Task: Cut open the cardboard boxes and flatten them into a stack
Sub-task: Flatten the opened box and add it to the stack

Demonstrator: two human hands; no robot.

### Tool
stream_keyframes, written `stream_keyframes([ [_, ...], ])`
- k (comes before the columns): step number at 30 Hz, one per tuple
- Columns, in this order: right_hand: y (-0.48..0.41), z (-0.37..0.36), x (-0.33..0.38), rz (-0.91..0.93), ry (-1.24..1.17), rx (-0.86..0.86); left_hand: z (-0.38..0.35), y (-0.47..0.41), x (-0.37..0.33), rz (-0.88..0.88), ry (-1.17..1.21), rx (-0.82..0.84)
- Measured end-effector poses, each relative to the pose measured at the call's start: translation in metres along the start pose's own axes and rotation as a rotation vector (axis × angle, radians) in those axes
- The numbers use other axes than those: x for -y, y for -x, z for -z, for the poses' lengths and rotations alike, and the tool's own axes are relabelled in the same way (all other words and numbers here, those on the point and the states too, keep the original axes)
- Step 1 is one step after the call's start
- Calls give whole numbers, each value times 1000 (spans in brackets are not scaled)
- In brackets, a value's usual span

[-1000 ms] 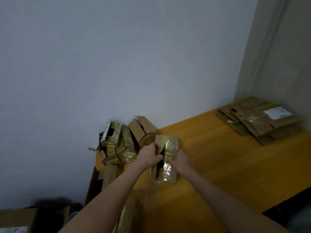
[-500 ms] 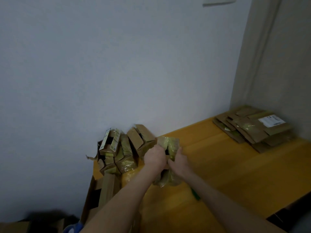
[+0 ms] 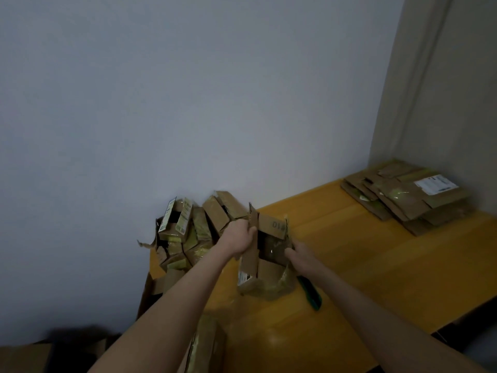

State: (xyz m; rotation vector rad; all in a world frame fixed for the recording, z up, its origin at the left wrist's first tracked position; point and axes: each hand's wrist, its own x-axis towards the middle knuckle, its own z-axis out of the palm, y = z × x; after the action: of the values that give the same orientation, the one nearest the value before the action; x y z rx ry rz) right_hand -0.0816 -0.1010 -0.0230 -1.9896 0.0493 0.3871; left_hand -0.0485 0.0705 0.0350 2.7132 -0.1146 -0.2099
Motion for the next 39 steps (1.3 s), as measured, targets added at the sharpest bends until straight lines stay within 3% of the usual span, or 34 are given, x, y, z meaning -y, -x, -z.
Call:
stream_keyframes([
  [5, -10, 4, 12, -134, 167, -130, -13, 1, 2, 23, 99, -141],
  [9, -11, 11, 13, -122, 121, -99, -11, 1, 0, 78, 258, -243],
  [12, -7, 14, 10, -83, 24, -71, -6, 1, 6, 118, 363, -235],
  [16, -6, 26, 12, -50, -306, -93, -2, 2, 29, 211, 570, -255],
  [20, -10, 29, 14, -56, -183, -154, -6, 5, 37, 228, 729, -150],
  [25, -17, 24, 21, -3, 464, -375, -10, 2, 24, 115, 354, -198],
  [27, -20, 22, 25, 64, 745, -371, -8, 2, 14, 3, 207, -201],
  [29, -21, 20, 28, 31, 872, -334, -9, 5, 4, -98, 120, -186],
  [34, -21, 20, 26, 46, 856, -377, -12, 11, -7, -317, -8, -168],
  [39, -15, 29, 28, 183, 659, -209, 0, 6, 3, -354, -41, -203],
])
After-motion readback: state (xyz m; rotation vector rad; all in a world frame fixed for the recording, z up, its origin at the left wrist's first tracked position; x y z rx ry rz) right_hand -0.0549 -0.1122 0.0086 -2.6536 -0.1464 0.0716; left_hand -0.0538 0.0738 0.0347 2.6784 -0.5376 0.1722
